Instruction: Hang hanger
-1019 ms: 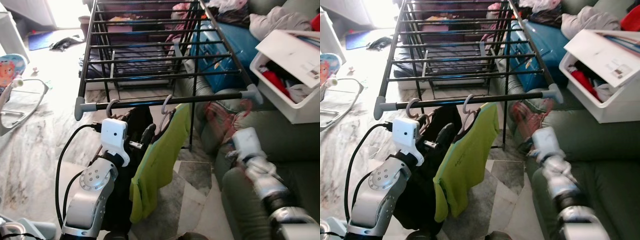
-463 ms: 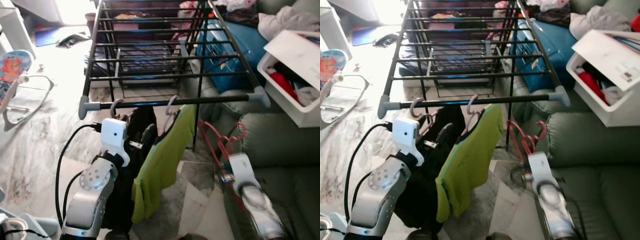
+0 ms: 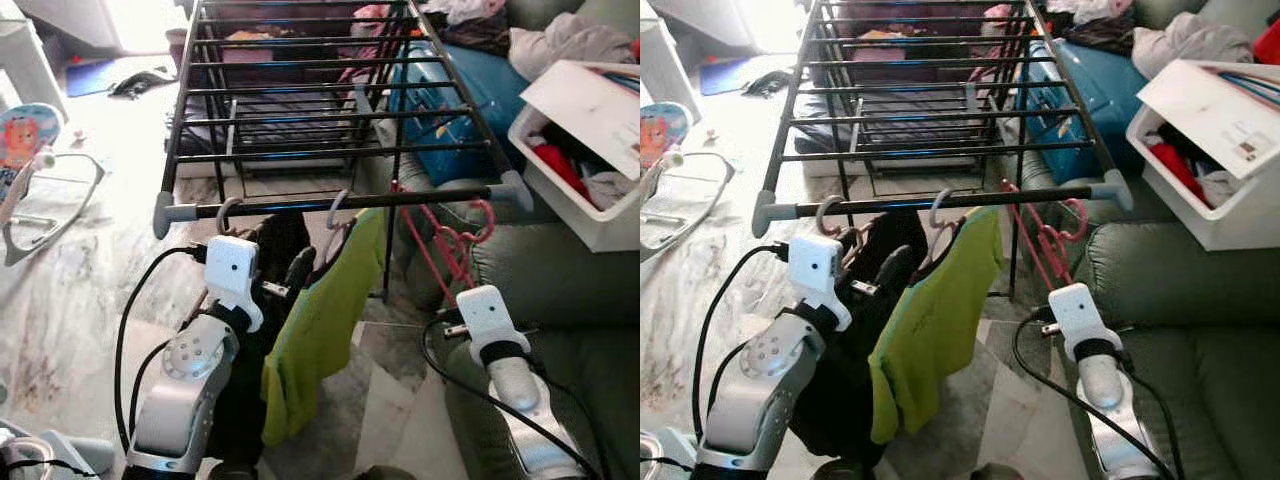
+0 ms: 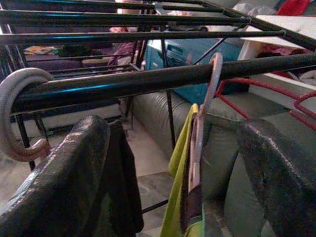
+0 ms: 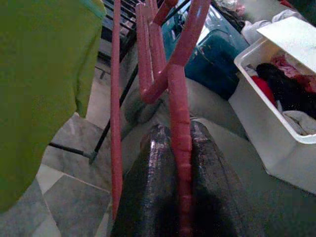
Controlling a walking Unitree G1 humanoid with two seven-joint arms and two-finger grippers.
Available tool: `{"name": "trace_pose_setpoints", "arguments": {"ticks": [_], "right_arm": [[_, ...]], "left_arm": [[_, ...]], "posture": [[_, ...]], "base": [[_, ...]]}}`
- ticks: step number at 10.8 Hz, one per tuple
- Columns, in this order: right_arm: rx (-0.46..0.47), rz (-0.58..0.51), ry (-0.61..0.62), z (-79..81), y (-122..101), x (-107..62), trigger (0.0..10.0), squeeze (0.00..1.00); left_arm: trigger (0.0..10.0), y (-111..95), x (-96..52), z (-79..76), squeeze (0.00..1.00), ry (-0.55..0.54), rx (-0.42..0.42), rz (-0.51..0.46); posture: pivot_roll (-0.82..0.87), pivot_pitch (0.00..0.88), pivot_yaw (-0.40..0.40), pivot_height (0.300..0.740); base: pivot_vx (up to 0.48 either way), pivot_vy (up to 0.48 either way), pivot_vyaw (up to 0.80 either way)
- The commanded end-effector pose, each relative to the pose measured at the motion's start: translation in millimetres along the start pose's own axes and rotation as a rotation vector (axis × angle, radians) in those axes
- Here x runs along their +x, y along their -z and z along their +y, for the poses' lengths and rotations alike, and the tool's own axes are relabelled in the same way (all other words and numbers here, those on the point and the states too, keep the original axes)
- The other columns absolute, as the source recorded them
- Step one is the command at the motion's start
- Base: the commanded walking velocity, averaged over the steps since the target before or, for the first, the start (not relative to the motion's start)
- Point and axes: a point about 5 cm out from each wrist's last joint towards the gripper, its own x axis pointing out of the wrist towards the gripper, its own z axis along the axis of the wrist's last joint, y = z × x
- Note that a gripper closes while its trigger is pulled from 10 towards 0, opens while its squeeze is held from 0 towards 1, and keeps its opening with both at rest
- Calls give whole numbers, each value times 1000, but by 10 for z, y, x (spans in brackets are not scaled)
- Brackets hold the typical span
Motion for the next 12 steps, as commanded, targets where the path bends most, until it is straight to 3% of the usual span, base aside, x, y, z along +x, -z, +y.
{"name": "trace_pose_setpoints", "arguments": {"ticks": [1, 6, 7, 8, 12], "right_arm": [[5, -4, 13, -45, -67, 89, 10000, 0], [54, 155, -9, -266, -65, 574, 10000, 0], [93, 209, -31, -272, -14, 615, 10000, 0], [74, 254, -78, -267, 35, 656, 10000, 0], [115, 316, -150, -193, 177, 651, 10000, 0]], "left_arm": [[10000, 0, -7, 18, 0, -5, 1, 7], [10000, 13, -36, -5, 0, -9, -5, 18], [10000, 10, -41, -11, 0, -9, -5, 19], [10000, 11, -44, -11, 0, -10, -5, 21], [10000, 16, -89, -9, 0, -23, -8, 30]], "posture": [[-17, 0, -20, 740], [-7, 0, -27, 740], [-1, 0, -32, 740], [-1, 0, -32, 740], [17, 11, -44, 740]], "base": [[0, 0, 0], [0, 0, 0], [0, 0, 0], [0, 0, 0], [0, 0, 0]]}}
